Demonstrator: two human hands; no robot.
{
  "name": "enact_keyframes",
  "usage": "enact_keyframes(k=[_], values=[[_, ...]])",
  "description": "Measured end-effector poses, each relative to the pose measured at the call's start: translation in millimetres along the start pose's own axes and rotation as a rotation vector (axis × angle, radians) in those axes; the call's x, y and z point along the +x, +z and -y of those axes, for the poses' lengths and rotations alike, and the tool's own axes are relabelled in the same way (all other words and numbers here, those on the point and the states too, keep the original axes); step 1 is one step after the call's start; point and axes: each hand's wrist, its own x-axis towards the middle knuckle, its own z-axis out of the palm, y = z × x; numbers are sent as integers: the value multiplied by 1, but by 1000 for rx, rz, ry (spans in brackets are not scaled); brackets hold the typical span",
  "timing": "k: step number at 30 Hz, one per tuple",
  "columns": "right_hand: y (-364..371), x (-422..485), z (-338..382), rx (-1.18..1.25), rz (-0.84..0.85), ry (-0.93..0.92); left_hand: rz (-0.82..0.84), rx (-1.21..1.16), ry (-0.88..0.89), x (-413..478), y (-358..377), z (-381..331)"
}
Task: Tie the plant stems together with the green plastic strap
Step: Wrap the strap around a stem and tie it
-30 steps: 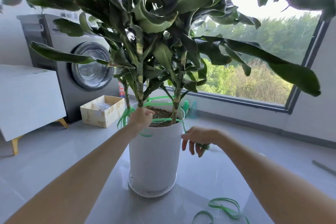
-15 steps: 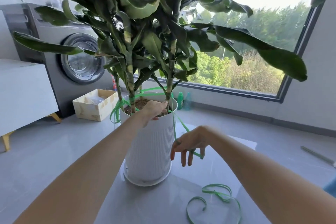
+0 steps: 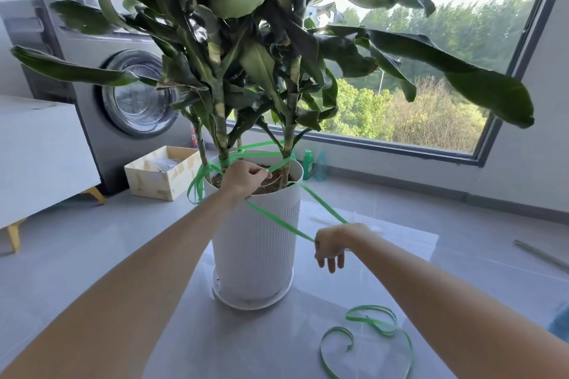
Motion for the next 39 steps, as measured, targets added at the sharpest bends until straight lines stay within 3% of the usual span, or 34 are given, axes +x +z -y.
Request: enact_keyframes(k=[5, 9, 12, 15, 18, 20, 22, 24, 26, 27, 31, 35, 39], values=[[0, -13, 11, 311, 312, 8, -54, 250, 112, -7, -17, 3], [0, -15, 23, 209, 337, -49, -53, 378, 119, -12, -27, 3], [-2, -10, 21, -61, 125, -28, -48, 378, 100, -12, -39, 10], [-5, -11, 13, -364, -340, 98, -48, 376, 88, -12, -48, 15], [-8, -11, 6, -383, -582, 143, -54, 434, 110, -15, -54, 18], [-13, -13, 2, -302, -613, 144, -55, 452, 128, -16, -58, 21], [-14, -12, -3, -46, -419, 127, -43, 446, 143, -15, -61, 24], [-10, -9, -3, 228, -38, 126, -32, 456, 152, -17, -63, 25], [-3, -8, -1, 264, 238, 151, -51, 492, 160, -19, -64, 25], [0, -8, 1, 243, 270, 135, -65, 498, 155, -19, -65, 25], [-5, -7, 8, 60, -13, -99, -102, 475, 125, -21, -67, 25], [-16, 2, 14, 148, -148, -175, -147, 481, 103, -22, -67, 23], [-24, 18, 24, 326, -469, -177, -241, 468, 80, -17, -67, 26]])
